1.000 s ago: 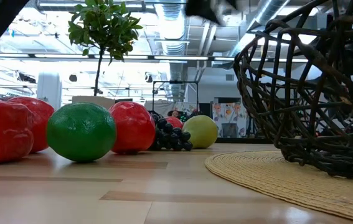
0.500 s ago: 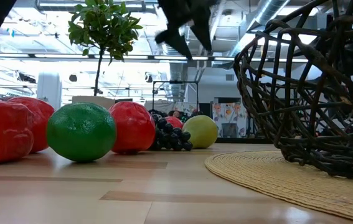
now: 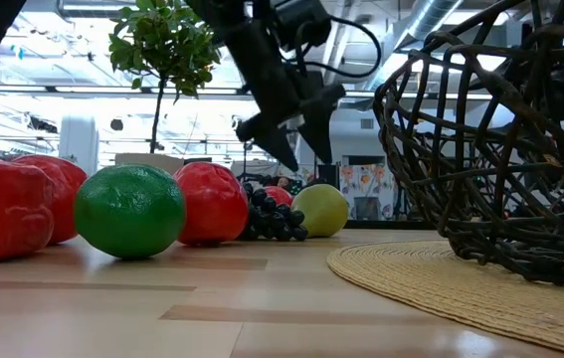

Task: Build produce basket
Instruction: Put the green pear into the black wire basket

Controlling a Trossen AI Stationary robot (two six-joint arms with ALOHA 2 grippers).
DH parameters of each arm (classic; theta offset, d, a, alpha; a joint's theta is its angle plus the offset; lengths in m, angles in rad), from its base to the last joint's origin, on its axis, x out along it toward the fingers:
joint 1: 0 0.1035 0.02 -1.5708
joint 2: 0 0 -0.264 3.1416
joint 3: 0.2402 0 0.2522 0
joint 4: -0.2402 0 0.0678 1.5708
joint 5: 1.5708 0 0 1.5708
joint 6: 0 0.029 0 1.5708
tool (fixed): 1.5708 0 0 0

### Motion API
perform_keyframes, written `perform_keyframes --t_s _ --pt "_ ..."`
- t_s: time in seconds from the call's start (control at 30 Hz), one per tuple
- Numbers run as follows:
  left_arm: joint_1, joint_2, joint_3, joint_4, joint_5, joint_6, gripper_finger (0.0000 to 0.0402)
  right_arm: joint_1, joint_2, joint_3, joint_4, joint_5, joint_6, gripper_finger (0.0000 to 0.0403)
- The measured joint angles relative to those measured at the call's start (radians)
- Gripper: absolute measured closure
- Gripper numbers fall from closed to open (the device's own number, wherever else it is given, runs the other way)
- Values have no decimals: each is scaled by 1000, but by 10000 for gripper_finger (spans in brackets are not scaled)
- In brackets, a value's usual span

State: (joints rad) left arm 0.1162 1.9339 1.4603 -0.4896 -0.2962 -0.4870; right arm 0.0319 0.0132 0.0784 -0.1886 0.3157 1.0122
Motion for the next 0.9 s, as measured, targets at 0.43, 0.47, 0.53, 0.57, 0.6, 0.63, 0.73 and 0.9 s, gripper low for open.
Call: perform_keyframes --t_s 0.43,0.47,0.53,0.57,0.6,0.63,0.73,0.9 --pt "-2 0 -56 96 49 21 66 0 0 0 0 0 0 69" --pt "-2 0 -56 99 50 22 60 0 0 0 0 0 0 69" --pt "-2 0 -56 100 48 22 47 0 0 0 0 0 0 69" --pt "-2 0 -56 100 48 22 41 0 0 0 0 0 0 69" --pt "-2 0 -56 100 48 23 37 0 0 0 0 0 0 69" --pt "-2 3 -56 100 47 23 33 0 0 0 0 0 0 69" --pt "-2 32 -56 104 48 24 27 0 0 0 1 0 0 69" --pt "-5 83 -56 122 58 1 26 0 0 0 1 -1 0 69"
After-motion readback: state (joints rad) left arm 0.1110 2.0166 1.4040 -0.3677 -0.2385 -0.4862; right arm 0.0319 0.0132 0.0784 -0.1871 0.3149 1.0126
